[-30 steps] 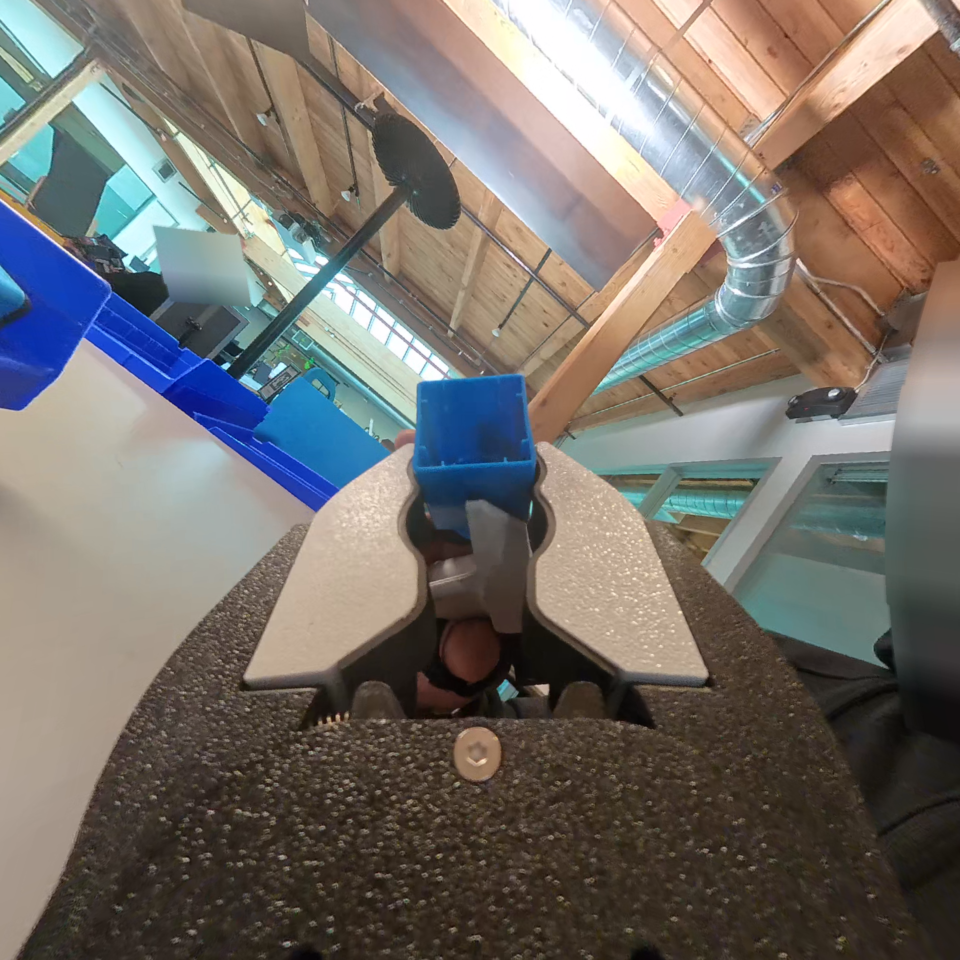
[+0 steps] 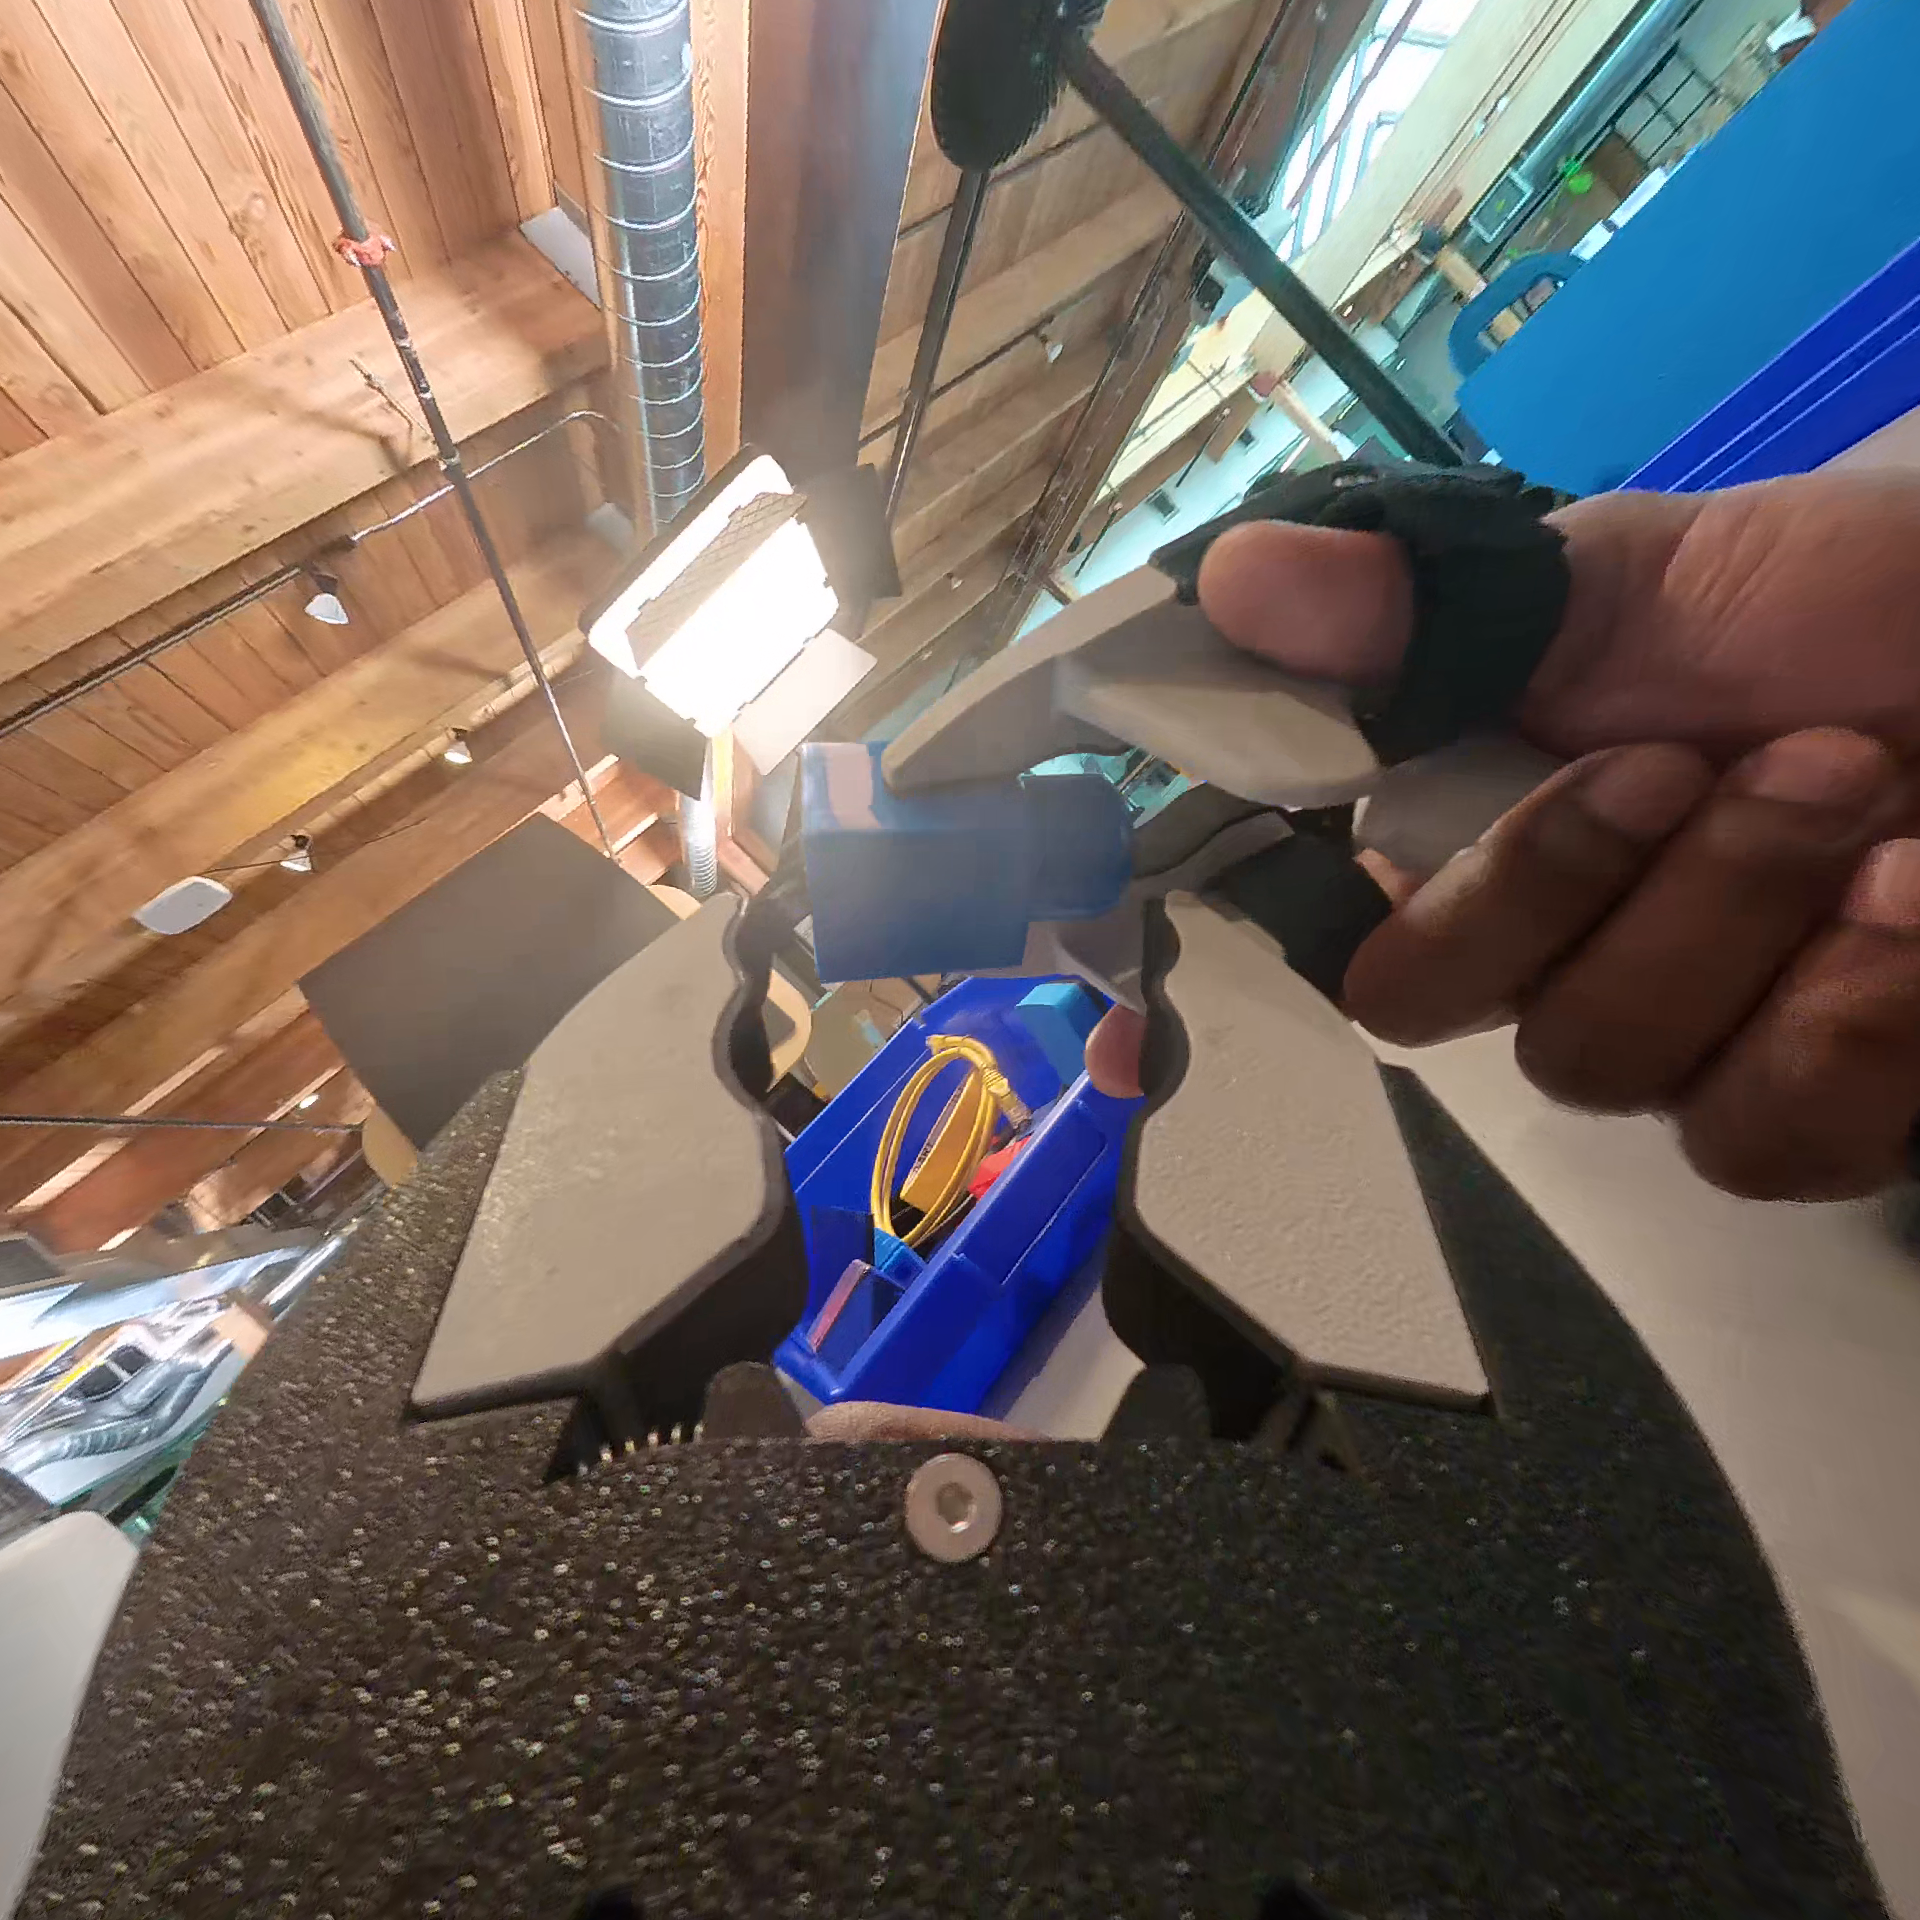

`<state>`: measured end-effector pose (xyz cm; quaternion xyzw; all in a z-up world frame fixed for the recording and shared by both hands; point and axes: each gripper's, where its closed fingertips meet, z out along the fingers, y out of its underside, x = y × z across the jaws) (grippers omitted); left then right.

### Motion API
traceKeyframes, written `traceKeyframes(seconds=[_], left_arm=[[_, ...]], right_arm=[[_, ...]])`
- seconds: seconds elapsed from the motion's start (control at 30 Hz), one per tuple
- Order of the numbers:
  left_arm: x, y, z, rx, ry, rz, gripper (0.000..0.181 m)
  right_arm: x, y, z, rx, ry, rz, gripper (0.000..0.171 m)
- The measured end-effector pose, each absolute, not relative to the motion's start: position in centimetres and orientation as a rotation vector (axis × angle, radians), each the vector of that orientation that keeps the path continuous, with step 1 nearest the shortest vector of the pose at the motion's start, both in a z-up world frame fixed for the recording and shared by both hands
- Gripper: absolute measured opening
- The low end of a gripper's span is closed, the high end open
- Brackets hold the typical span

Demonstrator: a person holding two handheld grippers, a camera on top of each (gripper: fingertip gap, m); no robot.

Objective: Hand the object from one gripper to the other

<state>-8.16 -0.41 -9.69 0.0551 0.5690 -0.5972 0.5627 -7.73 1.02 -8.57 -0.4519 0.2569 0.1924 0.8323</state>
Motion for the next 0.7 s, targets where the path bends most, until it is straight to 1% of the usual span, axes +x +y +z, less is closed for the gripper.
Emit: traceKeyframes(seconds=[0.17,0.23,0.47,0.6,0.7], left_arm=[[-7.7,-0.4,-10.0,0.123,1.346,-1.356,0.070],[-7.7,-0.2,-9.7,0.120,1.316,-1.334,0.067],[-7.5,0.0,-9.7,0.108,1.305,-1.283,0.066],[-6.4,1.0,-9.4,0.016,1.312,-1.280,0.066],[-5.5,1.7,-9.5,-0.052,1.333,-1.285,0.066]], right_arm=[[-8.5,2.5,-8.8,-0.981,0.531,0.415,0.036],[-8.6,3.0,-9.1,-0.995,0.539,0.401,0.036],[-8.4,3.1,-9.3,-1.018,0.545,0.374,0.037],[-7.8,2.7,-9.5,-1.108,0.549,0.136,0.045],[-7.1,1.3,-9.0,-1.187,0.512,-0.225,0.050]])
